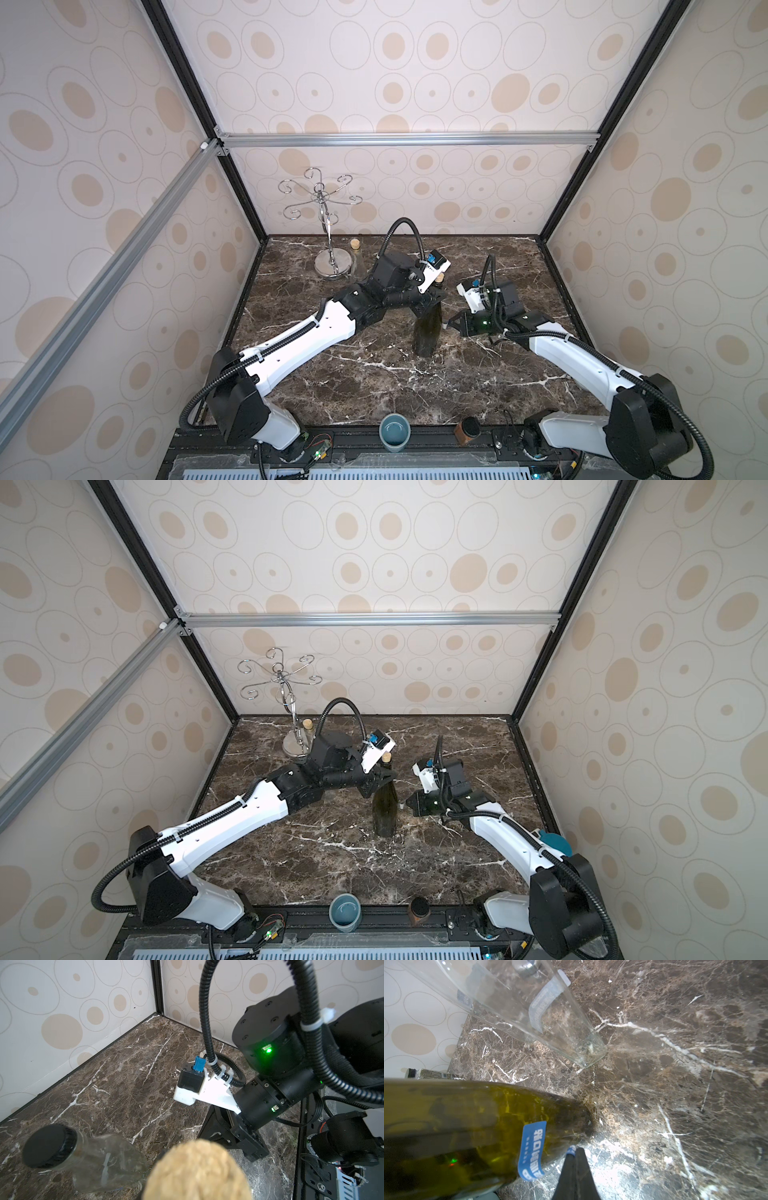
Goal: Remove the label from the bottle
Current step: Tear open the label from the bottle.
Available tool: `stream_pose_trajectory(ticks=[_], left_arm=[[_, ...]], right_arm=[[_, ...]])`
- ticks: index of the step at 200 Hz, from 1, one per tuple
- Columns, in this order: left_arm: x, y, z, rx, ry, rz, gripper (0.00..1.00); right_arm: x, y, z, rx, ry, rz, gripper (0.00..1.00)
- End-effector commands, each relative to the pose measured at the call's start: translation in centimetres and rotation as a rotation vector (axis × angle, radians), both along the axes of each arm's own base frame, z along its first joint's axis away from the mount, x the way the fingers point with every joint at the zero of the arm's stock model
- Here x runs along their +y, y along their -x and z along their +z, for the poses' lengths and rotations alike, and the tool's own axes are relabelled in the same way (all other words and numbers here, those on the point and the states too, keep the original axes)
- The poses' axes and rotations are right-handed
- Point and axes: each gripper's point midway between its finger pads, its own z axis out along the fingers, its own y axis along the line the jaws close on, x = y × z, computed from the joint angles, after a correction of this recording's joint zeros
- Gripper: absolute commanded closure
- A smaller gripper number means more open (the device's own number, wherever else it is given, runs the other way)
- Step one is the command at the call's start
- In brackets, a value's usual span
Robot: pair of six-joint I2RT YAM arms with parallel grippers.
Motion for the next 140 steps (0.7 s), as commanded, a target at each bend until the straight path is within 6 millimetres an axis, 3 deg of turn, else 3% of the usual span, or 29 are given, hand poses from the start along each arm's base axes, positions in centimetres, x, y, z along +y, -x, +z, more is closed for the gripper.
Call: stream_pose_trajectory(ticks=[1, 140], left_arm=[[-0.85, 1.26, 0.37, 0.034, 0.007, -0.056, 0.88], [-0.94, 1.58, 0.43, 0.033, 0.004, -0.067, 0.88]], right_arm=[[-0.33, 0.57, -0.06, 0.004, 0.005, 0.013, 1.00], [-0.99, 0.35, -0.49, 0.028, 0.011, -0.004, 1.00]])
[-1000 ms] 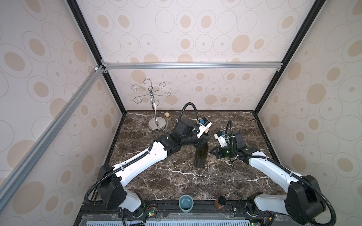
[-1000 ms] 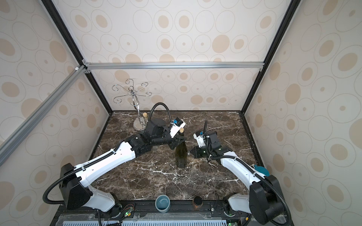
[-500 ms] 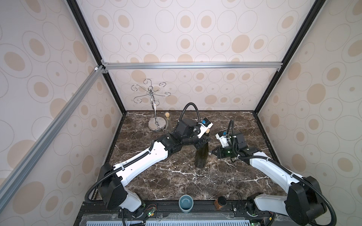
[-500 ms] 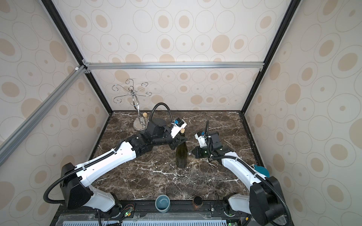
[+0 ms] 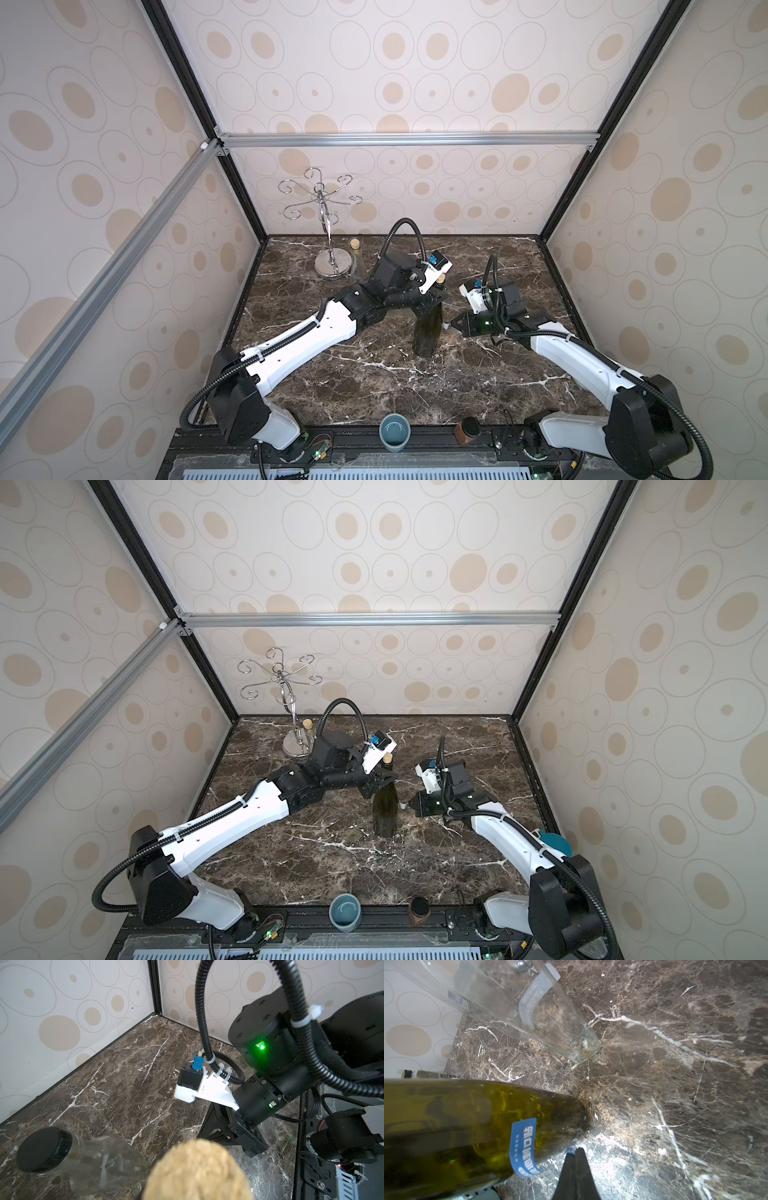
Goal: Remove the label from the bottle
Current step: Tear open the label from the bottle.
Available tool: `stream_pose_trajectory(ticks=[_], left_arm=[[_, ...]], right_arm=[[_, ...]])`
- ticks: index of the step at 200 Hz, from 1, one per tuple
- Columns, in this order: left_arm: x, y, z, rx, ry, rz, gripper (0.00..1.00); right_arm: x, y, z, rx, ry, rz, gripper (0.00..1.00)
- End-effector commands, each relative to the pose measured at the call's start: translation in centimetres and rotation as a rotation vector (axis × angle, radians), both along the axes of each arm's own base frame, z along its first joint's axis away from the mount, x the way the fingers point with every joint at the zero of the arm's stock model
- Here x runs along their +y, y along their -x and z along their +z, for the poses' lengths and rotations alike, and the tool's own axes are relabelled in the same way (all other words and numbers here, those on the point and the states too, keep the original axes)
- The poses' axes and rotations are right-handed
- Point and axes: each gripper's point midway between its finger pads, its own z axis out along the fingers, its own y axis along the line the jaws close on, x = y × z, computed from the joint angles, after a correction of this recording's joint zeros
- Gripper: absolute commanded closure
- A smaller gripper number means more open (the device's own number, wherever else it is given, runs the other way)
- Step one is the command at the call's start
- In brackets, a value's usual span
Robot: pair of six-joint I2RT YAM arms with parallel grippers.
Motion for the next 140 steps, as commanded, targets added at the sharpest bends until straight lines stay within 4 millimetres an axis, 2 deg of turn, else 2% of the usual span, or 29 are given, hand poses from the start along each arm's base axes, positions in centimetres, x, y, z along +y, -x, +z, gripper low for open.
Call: stream_pose_trajectory(ticks=[1, 140], left_arm=[[-0.8, 1.3, 0.5, 0.038, 0.009, -0.055, 0.88], [-1.7, 2.6, 0.8, 0.019, 0.003, -0.135, 0.88]], right_arm=[[-0.2, 0.2, -0.1, 0.005, 0.002, 0.012, 1.00], [-0.5, -0.8, -0.2, 0.020, -0.003, 0.021, 1.00]])
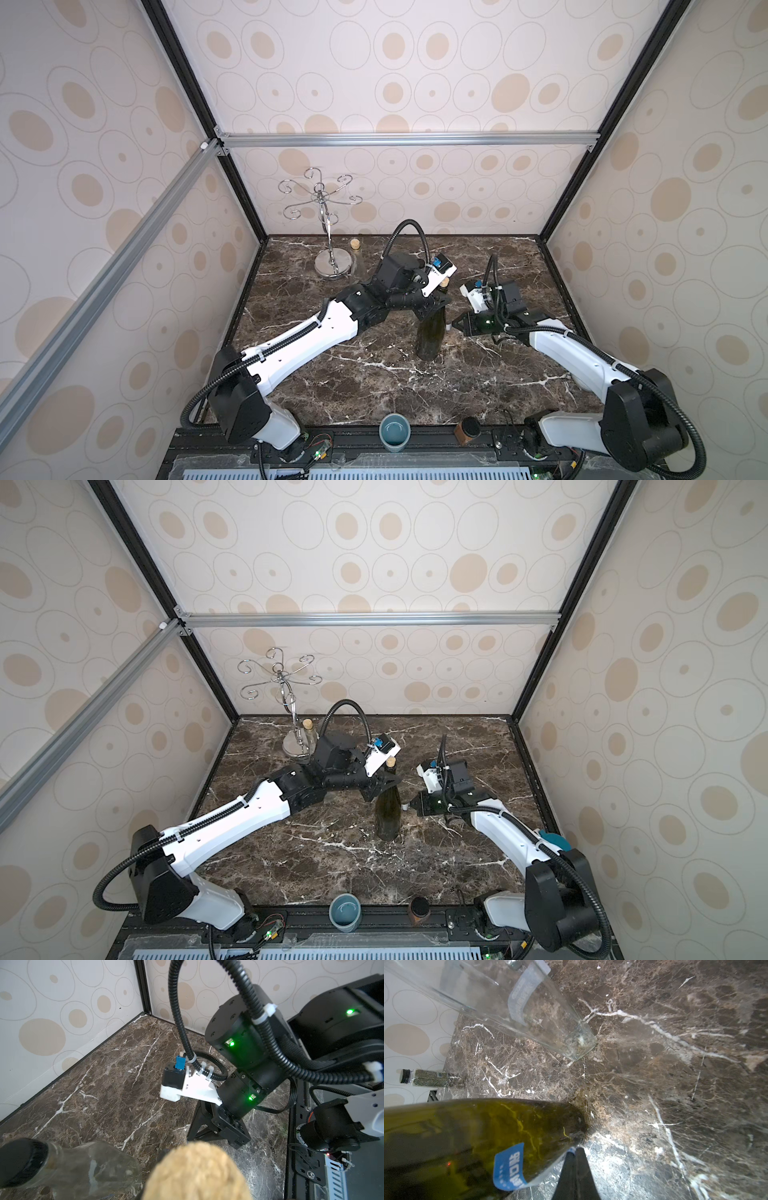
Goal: Remove the label from the bottle
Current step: Tear open the label from the bottle.
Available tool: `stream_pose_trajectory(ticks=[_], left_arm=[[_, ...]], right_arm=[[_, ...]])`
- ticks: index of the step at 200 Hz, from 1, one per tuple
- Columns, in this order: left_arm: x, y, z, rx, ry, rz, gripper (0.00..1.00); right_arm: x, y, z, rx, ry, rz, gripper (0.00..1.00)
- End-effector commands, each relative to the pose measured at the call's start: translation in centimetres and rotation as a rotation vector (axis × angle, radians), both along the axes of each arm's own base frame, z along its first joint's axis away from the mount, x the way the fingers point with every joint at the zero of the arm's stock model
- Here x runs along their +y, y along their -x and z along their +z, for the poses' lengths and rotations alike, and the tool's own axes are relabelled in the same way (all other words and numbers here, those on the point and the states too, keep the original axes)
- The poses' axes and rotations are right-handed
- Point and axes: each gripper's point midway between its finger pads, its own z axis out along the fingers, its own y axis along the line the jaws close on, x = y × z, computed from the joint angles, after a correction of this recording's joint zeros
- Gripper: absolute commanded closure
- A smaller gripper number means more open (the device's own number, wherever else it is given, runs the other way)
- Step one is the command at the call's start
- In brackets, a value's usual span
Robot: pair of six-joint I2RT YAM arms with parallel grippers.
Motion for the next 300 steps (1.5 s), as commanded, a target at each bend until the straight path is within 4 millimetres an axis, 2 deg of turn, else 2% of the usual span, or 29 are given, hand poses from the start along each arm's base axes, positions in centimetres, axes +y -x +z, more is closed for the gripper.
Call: stream_pose_trajectory(ticks=[1, 137, 202, 212, 300], left_arm=[[-0.9, 1.3, 0.7, 0.019, 0.009, -0.069, 0.88], [-1.5, 2.1, 0.6, 0.016, 0.004, -0.104, 0.88], [-1.5, 2.3, 0.6, 0.012, -0.001, -0.108, 0.88], [-1.5, 2.3, 0.6, 0.010, -0.001, -0.107, 0.88], [-1.5, 2.3, 0.5, 0.005, -0.010, -0.103, 0.88]], right_arm=[[0.0, -0.4, 0.5, -0.010, -0.004, 0.015, 1.00], [-0.3, -0.7, 0.4, -0.004, -0.002, 0.019, 1.00], [0.0, -1.4, 0.3, -0.002, -0.004, 0.025, 1.00], [-0.8, -2.0, 0.2, 0.002, -0.003, -0.002, 1.00], [-0.8, -3.1, 0.0, 0.012, -0.009, -0.007, 1.00]])
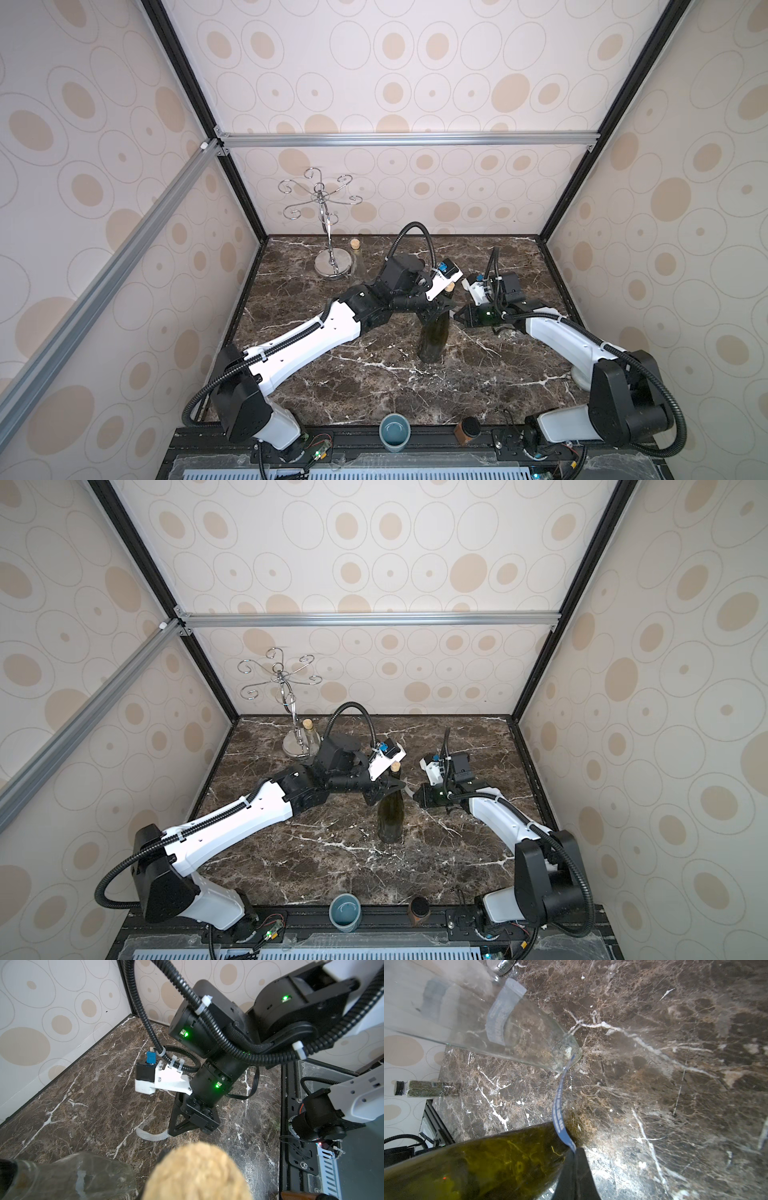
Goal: Remove the label from the bottle
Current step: Tear open the label from the bottle.
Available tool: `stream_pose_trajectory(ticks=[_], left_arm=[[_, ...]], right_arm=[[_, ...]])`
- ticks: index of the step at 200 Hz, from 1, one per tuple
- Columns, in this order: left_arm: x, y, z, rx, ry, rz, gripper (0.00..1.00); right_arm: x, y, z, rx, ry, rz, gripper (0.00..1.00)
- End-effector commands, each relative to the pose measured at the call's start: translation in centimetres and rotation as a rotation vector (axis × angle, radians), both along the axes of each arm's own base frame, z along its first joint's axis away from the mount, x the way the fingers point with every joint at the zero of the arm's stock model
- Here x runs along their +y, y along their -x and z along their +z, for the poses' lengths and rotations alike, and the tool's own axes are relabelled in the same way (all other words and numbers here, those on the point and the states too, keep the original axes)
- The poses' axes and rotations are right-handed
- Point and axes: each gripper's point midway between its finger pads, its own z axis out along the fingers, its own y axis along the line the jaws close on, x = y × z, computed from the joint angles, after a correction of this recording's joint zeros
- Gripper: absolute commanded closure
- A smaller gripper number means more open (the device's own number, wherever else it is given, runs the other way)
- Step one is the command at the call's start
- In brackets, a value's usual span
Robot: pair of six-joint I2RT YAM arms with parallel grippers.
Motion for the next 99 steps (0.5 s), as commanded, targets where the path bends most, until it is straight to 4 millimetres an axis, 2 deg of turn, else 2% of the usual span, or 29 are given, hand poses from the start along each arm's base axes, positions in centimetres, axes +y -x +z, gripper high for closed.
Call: stream_pose_trajectory(ticks=[1, 45, 99], left_arm=[[-0.5, 1.1, 0.5, 0.020, -0.001, -0.044, 0.88], [-0.3, 0.7, 1.0, 0.006, 0.006, -0.017, 0.89], [-0.7, 0.1, 3.0, -0.008, 0.059, 0.012, 0.93]], right_arm=[[0.2, -0.5, 0.7, -0.015, -0.011, 0.015, 1.00], [-0.5, -0.5, 0.4, 0.001, 0.007, -0.012, 1.00], [-2.1, 0.5, 1.0, 0.031, 0.026, -0.080, 1.00]])
